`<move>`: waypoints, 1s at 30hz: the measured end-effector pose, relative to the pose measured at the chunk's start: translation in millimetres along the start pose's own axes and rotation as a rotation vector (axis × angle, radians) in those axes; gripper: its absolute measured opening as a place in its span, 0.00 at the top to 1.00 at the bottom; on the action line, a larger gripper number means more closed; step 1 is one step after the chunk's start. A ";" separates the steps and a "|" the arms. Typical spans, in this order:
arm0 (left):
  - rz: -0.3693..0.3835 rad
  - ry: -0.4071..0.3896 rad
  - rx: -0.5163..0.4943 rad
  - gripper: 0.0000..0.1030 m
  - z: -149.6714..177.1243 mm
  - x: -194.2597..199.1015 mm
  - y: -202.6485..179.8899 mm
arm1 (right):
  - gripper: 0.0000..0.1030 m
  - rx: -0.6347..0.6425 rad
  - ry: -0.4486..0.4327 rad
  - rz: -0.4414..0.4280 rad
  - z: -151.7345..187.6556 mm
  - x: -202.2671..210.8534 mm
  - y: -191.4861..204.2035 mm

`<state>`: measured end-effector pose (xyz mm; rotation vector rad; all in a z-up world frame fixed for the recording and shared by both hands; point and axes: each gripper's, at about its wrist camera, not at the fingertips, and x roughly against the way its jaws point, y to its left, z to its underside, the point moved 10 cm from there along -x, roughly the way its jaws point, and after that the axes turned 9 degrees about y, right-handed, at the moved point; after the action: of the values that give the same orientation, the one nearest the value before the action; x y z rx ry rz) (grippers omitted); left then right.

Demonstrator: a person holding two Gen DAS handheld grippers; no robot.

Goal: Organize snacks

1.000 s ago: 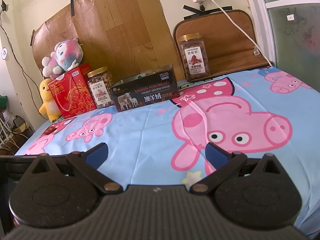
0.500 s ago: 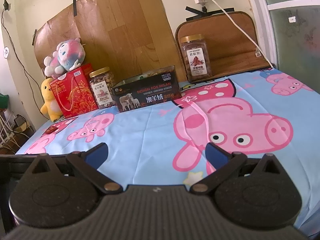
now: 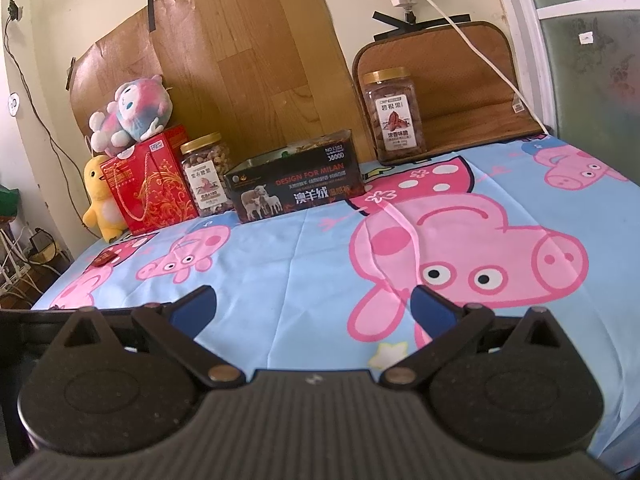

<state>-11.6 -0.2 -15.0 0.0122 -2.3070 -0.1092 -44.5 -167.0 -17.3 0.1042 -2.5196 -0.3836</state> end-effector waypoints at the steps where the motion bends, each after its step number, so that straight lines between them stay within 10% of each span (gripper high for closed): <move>1: 0.000 0.002 0.001 0.00 0.0 -0.2 -0.2 | 0.00 0.001 0.001 -0.001 0.0 -0.3 -0.1; 30: -0.003 0.031 0.023 0.00 2.7 -4.8 0.6 | 0.00 0.012 0.016 -0.018 -1.4 -3.5 -0.2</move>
<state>-10.4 0.8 -20.3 0.0288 -2.2769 -0.0838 -40.8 -167.0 -18.1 0.1341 -2.5073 -0.3736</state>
